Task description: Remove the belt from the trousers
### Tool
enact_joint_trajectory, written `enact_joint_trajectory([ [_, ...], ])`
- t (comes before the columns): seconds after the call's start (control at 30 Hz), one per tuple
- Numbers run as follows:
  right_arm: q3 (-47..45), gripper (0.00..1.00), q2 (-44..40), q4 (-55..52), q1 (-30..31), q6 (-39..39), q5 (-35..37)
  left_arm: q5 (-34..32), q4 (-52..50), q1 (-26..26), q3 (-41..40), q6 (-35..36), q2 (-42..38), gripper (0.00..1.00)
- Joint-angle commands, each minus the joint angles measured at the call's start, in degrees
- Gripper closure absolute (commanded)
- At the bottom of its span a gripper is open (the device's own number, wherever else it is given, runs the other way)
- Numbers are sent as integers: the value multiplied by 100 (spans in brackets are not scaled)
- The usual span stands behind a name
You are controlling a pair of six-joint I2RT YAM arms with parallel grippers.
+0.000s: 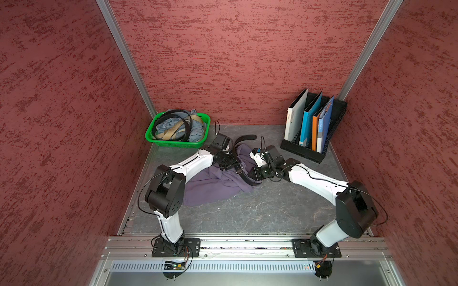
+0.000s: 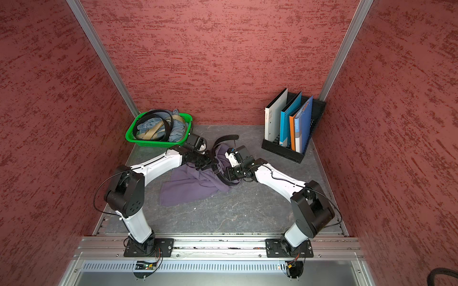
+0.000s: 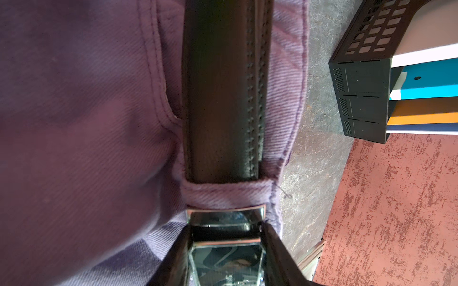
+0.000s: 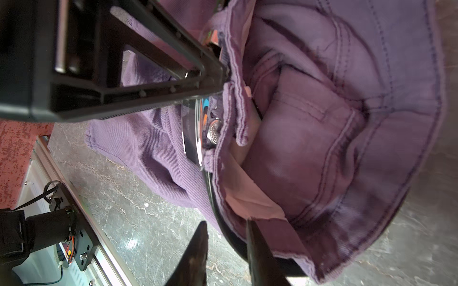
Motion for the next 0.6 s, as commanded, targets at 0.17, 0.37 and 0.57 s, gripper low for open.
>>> enact_joint_trajectory([
  [0.17, 14, 72, 82, 179, -47, 67, -333, -20, -54, 49, -2, 82, -9, 100],
  [0.37, -1, 72, 364, 366, -47, 125, -449, 32, -90, 46, 97, 76, -11, 100],
  [0.57, 34, 72, 299, 460, -48, 246, -483, -4, -155, 61, 104, 104, -31, 100],
])
